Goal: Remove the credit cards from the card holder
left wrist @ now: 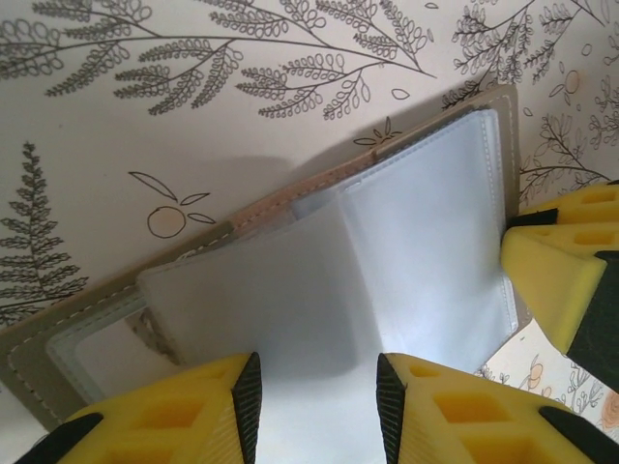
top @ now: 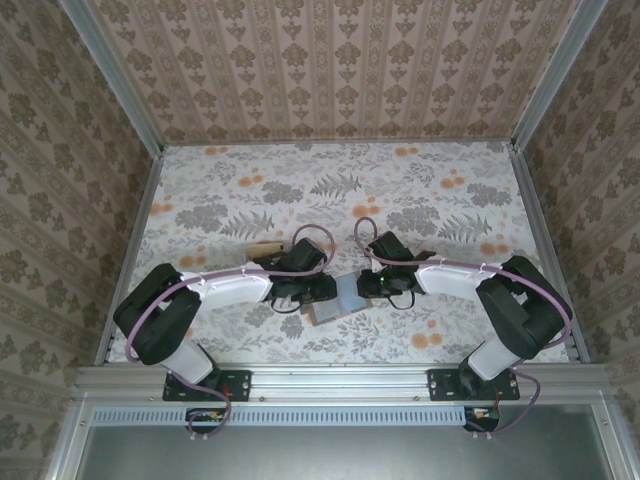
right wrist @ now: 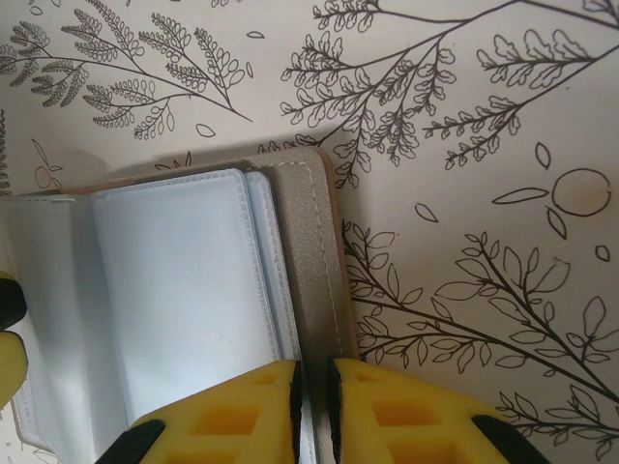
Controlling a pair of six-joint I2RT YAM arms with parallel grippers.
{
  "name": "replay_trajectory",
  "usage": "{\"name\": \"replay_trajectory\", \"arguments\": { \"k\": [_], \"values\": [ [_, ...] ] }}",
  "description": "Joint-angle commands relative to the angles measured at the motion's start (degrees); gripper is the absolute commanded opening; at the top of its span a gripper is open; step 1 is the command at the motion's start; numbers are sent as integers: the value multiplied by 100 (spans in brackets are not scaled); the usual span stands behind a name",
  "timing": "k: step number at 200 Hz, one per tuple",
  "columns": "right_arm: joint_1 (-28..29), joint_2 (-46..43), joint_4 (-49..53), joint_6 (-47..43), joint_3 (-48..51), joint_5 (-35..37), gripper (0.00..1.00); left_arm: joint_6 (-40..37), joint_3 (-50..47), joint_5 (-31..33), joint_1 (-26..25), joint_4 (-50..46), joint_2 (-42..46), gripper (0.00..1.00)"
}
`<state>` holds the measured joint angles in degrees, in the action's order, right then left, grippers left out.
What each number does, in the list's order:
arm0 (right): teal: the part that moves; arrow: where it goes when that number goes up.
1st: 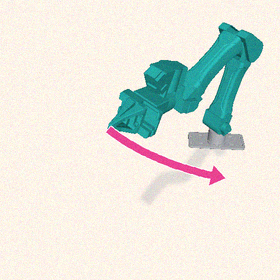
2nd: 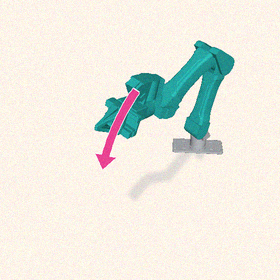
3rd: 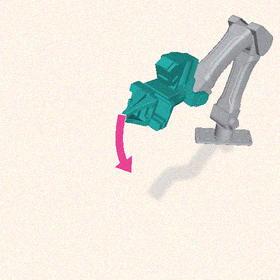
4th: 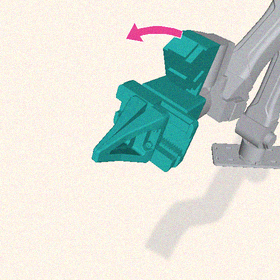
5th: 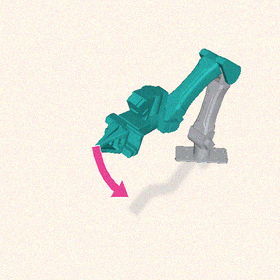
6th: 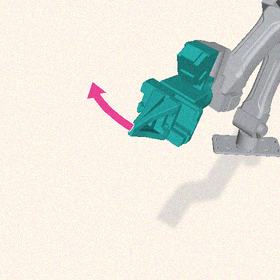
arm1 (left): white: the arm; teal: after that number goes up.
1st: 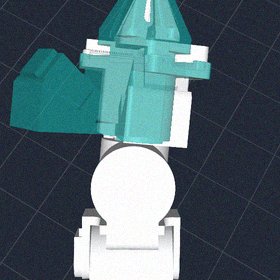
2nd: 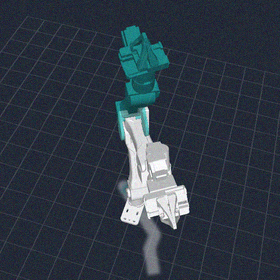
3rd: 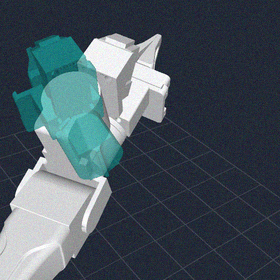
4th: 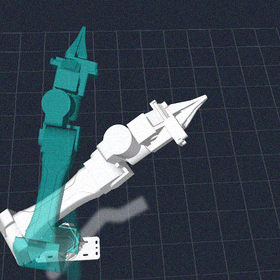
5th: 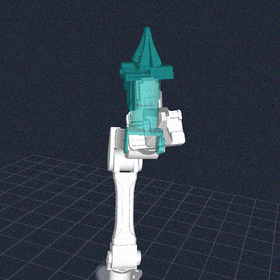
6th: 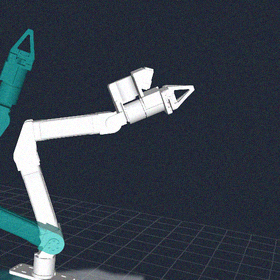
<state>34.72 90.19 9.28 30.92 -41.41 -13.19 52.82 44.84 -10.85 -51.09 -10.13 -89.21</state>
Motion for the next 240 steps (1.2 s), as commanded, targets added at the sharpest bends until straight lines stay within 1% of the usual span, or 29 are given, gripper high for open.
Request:
{"name": "replay_trajectory", "arguments": {
  "k": [1,33,55,104,151,177,240],
  "values": [
    [62,236,202,72,10,-26,21,-165,182,-141,-43,84,-31,39],
    [58,198,246,87,18,24,21,-158,205,39,-39,-129,50,39],
    [52,50,262,277,122,249,21,-151,147,173,-8,-313,186,39],
    [184,-109,139,720,417,281,21,43,-2,597,3,-834,534,40],
    [263,-70,125,760,398,291,21,162,-64,516,-6,-1020,405,40],
    [272,-68,150,749,359,300,21,268,-85,654,-5,-1212,400,40],
    [308,-65,151,749,370,317,21,239,-100,525,-4,-1010,146,39]
  ]
}}
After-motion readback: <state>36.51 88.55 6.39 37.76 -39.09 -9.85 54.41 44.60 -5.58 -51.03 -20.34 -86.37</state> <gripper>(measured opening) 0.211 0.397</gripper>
